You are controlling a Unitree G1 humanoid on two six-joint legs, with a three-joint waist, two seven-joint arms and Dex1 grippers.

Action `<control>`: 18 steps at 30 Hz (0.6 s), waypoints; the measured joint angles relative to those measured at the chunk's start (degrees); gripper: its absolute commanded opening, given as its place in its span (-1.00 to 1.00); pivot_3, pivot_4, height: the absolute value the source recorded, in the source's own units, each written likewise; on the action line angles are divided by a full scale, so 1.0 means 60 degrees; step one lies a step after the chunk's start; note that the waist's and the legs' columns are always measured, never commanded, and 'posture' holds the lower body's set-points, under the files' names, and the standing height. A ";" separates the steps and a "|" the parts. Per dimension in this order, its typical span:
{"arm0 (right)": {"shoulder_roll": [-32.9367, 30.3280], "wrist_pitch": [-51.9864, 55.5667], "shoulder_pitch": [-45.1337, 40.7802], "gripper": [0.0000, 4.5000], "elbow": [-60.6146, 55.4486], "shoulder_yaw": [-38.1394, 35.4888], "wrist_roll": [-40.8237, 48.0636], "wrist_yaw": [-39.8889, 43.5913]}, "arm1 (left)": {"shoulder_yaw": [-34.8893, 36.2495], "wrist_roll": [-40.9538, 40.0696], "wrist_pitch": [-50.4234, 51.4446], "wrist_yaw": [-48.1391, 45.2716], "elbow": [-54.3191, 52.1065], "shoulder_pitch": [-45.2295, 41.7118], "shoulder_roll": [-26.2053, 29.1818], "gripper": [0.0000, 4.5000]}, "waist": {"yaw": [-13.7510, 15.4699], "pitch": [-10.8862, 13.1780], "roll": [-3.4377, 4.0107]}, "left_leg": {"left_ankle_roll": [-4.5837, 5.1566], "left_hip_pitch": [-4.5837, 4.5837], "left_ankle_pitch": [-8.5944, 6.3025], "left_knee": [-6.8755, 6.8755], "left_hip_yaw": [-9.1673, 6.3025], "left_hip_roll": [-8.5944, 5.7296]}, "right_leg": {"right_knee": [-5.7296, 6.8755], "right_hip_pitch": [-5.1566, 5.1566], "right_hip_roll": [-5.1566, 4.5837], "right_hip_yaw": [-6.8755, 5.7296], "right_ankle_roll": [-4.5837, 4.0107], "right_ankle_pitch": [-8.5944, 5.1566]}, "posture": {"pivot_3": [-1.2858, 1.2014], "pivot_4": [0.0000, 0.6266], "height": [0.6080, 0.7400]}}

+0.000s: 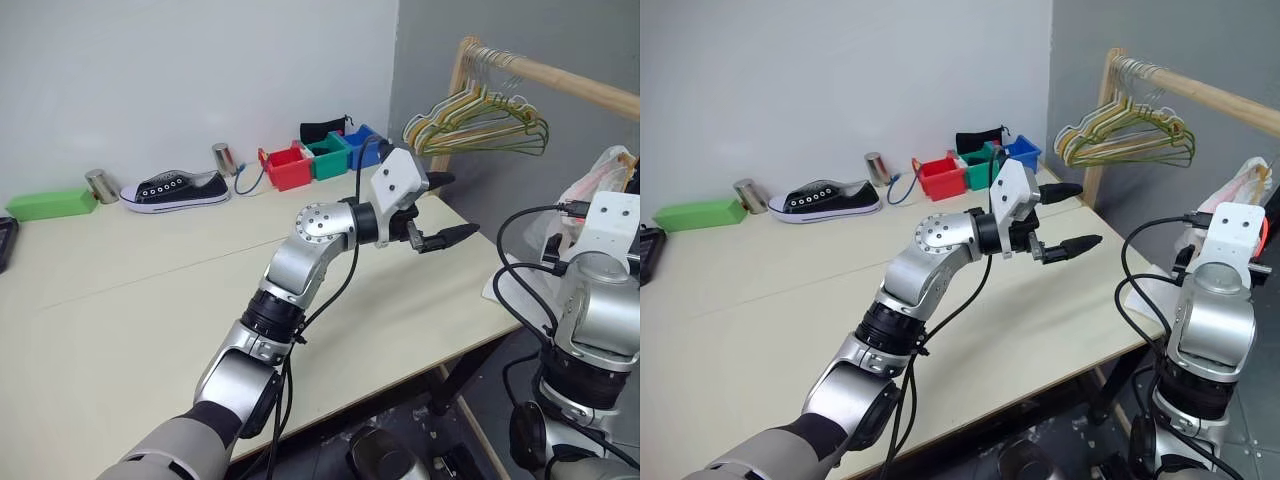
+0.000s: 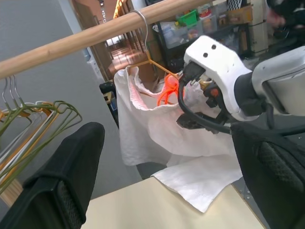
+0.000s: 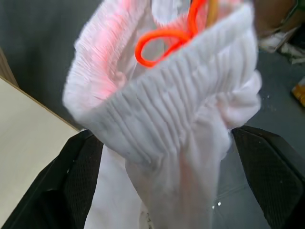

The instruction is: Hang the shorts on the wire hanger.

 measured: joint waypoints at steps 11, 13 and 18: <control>0.0158 -0.2580 0.0190 0.96 -0.1704 0.2737 0.0773 0.1042 | 0.1477 -0.0217 0.1634 0.0987 -0.1194 0.1733 0.1893 1.00 | -0.0327 0.0029 -0.0067 | -0.0001 0.0058 0.0001 -0.0054 -0.0018 0.0021 | 0.0000 0.0027 0.0011 -0.0020 0.0008 0.0004 | -0.24 -0.94 1.00; 0.0636 -0.3302 0.0220 0.96 -0.0767 0.3195 0.1270 0.1528 | 0.2019 -0.0218 0.2119 0.1697 -0.1510 0.2097 0.2042 1.00 | -0.0156 0.0023 -0.0100 | -0.0001 0.0058 0.0001 -0.0053 -0.0024 0.0019 | -0.0002 0.0039 0.0011 -0.0025 0.0010 0.0006 | -0.21 -0.94 1.00; 0.1786 -0.5057 0.0114 0.96 0.2107 0.3402 0.1910 0.1850 | 0.3233 -0.0074 0.3031 0.3627 -0.2915 0.3312 0.2118 1.00 | 0.0703 0.0017 -0.0125 | -0.0001 0.0025 0.0000 -0.0051 -0.0037 0.0014 | -0.0007 0.0021 0.0013 -0.0020 0.0012 0.0007 | -0.11 -0.96 1.00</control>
